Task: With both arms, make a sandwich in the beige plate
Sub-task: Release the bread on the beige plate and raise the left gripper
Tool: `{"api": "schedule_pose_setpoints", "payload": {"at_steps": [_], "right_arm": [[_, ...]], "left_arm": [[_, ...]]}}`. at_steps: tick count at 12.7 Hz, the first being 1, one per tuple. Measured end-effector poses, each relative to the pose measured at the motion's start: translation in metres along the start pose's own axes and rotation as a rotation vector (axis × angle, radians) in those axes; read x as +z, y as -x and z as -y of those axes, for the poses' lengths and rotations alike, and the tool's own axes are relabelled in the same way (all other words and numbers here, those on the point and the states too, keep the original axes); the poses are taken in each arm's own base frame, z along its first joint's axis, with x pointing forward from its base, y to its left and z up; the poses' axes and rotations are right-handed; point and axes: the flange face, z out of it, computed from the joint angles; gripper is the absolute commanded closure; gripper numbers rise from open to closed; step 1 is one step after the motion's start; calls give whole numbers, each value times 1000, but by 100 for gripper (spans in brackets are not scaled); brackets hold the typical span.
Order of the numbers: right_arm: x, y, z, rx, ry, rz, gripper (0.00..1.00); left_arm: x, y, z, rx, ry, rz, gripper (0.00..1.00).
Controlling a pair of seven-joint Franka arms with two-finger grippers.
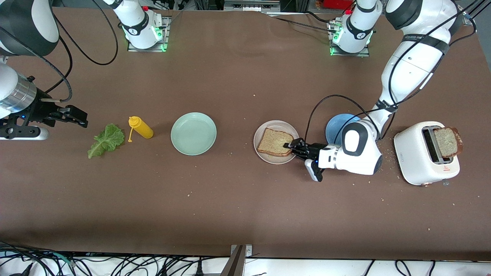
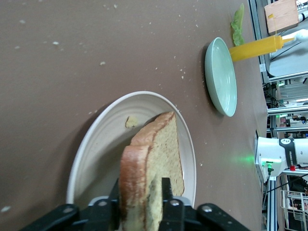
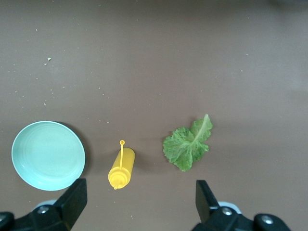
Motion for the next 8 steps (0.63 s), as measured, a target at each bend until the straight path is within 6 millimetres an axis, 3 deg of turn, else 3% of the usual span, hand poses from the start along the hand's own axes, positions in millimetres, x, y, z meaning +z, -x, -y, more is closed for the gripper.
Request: {"api": "schedule_pose_setpoints", "payload": {"at_steps": [2, 5, 8], "right_arm": [[0, 0, 0, 0, 0, 1, 0], [1, 0, 0, -25, 0, 3, 0], [2, 0, 0, -161, 0, 6, 0]], "left_arm": [[10, -4, -7, 13, -7, 0, 0], [5, -4, -4, 35, -11, -7, 0], [-2, -8, -11, 53, -20, -15, 0]]}}
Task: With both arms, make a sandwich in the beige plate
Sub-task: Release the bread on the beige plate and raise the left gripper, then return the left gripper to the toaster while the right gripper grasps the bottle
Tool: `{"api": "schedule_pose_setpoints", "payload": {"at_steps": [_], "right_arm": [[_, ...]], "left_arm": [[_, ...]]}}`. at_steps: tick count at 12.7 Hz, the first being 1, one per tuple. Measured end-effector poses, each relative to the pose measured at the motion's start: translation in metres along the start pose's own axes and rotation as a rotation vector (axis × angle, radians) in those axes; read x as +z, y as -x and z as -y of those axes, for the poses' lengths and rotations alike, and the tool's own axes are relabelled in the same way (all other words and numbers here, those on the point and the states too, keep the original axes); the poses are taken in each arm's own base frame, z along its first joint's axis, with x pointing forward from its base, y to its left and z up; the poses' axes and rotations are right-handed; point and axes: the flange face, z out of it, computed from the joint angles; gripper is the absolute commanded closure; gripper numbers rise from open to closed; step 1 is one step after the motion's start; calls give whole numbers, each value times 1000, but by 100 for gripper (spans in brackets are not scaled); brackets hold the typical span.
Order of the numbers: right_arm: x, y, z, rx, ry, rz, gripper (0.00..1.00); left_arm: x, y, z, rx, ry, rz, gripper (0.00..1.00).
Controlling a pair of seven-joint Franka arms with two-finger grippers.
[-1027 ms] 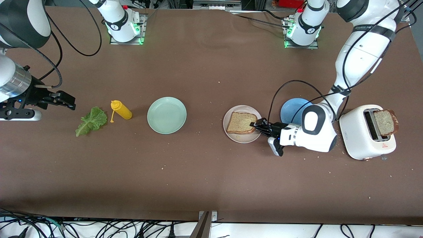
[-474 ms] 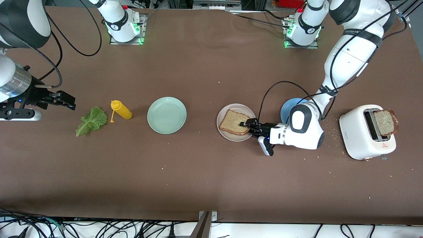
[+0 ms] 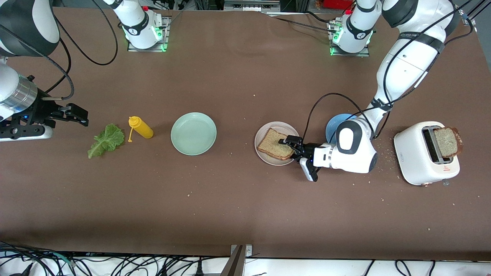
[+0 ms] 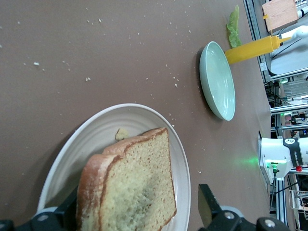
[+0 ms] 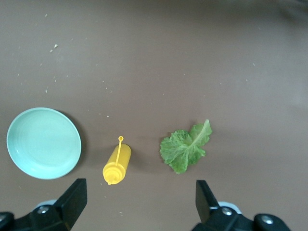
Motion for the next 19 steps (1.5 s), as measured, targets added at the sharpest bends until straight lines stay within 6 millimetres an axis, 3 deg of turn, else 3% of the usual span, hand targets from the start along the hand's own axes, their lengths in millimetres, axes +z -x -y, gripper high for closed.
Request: {"api": "schedule_pose_setpoints", "payload": {"at_steps": [5, 8, 11, 15, 17, 19], "right_arm": [[7, 1, -14, -259, -70, -4, 0], [29, 1, -35, -437, -179, -16, 0], [59, 5, -41, -604, -321, -47, 0], [101, 11, -62, -820, -467, -131, 0], [133, 13, -86, -926, -539, -199, 0], [170, 17, -115, -1000, -597, -259, 0]], "left_arm": [[-21, -12, -20, 47, -27, -2, 0], [-44, -16, -26, 116, -105, 46, 0], [-77, -18, -40, 141, -141, 81, 0], [-154, -19, -86, 121, -302, 215, 0], [-207, -14, -110, 98, -383, 270, 0], [-264, -6, -121, 59, -445, 293, 0]]}}
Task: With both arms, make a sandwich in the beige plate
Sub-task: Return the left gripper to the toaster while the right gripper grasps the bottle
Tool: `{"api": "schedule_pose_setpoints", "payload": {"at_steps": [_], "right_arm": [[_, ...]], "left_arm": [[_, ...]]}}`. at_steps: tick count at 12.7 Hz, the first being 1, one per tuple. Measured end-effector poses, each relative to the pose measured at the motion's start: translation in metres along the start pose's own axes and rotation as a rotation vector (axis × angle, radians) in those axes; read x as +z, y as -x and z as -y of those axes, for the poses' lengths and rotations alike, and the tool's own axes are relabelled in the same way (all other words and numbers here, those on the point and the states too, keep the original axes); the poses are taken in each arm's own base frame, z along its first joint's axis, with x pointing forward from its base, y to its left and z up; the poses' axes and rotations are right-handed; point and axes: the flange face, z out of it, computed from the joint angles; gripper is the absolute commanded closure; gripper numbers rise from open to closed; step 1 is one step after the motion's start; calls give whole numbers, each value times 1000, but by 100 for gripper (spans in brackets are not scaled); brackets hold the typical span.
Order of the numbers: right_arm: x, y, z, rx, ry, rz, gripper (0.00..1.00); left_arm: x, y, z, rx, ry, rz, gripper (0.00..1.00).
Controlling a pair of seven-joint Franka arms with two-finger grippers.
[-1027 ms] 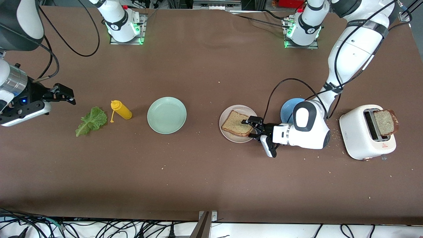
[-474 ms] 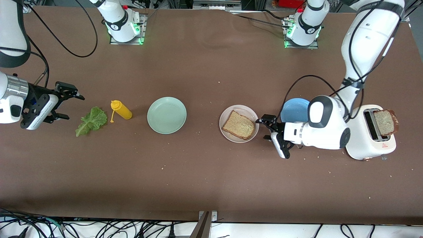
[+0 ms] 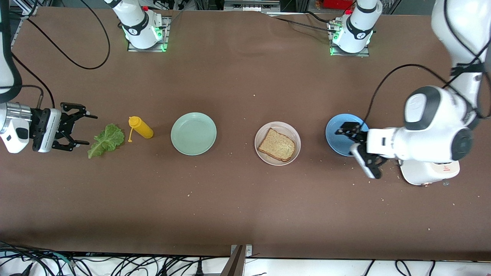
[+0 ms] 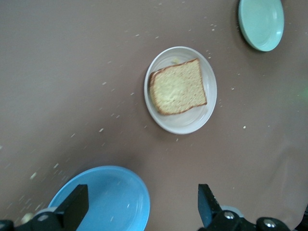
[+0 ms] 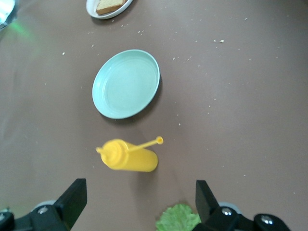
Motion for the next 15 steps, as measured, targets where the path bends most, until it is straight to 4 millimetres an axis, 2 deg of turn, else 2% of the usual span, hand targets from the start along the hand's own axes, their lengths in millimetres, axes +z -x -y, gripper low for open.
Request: {"api": "schedule_pose_setpoints", "payload": {"at_steps": [2, 3, 5, 8, 11, 15], "right_arm": [[22, 40, -16, -72, -40, -94, 0], [37, 58, -21, -105, -60, -142, 0], [66, 84, -28, -173, -93, -208, 0], [111, 104, -33, -275, -156, -291, 0], [154, 125, -32, -282, -228, -382, 0], [192, 159, -25, -274, -247, -502, 1]], "left_arm": [[-40, 22, 18, -43, -72, 32, 0], [-54, 29, 23, -74, -116, 53, 0], [-78, 33, 19, -173, -195, 64, 0], [-122, 38, -20, -374, -272, 17, 0], [-164, 51, -57, -436, -380, -6, 0], [-186, 65, -87, -458, -443, -20, 0]]}}
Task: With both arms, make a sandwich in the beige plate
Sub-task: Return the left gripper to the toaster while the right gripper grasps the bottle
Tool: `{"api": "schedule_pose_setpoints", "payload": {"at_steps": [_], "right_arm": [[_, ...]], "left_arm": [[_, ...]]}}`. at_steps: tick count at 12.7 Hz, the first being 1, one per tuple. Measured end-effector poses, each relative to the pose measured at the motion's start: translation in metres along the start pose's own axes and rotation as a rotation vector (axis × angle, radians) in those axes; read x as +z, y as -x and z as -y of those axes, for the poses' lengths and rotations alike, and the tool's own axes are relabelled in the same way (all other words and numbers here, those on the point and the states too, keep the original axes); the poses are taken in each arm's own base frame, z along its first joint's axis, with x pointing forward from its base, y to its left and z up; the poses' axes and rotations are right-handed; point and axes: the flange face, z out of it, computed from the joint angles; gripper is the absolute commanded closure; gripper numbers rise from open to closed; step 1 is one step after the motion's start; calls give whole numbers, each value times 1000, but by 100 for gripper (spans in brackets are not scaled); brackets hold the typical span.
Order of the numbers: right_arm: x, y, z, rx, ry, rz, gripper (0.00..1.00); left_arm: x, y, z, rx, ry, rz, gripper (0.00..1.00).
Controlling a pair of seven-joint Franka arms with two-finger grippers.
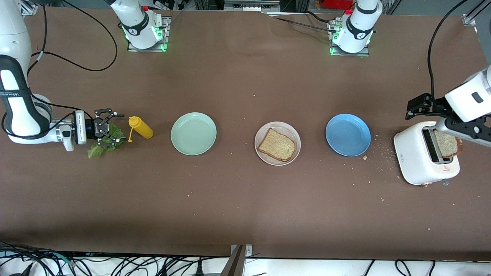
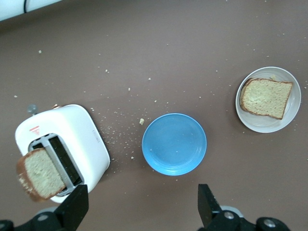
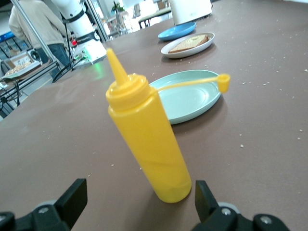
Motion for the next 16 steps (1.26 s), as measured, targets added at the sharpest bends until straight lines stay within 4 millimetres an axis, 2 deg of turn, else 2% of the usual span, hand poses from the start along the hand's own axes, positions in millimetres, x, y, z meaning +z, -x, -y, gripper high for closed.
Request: {"api": "schedule_pose_setpoints", "payload": {"at_steps": [2, 6, 10, 11, 12, 13, 16], "right_arm": [[8, 11, -1, -8, 15, -48, 1], [23, 18, -6, -11, 17, -94, 1], [58, 21, -15, -36, 0, -148, 2], [66, 22, -16, -39, -8, -154, 20], [72, 21, -18, -41, -15, -157, 61], [76, 19, -19, -47, -17, -157, 99], [77, 15, -24, -87, -7, -147, 100]], "left_arm": [[-10, 16, -7, -39, 28, -14, 0], [-4, 44, 0, -84, 44, -55, 0], [-5, 47, -5, -77, 46, -43, 0], [-5, 47, -6, -76, 47, -42, 0], [-4, 47, -6, -76, 47, -40, 0], [-4, 47, -5, -77, 47, -39, 0], [-3, 48, -1, -85, 48, -36, 0]]}}
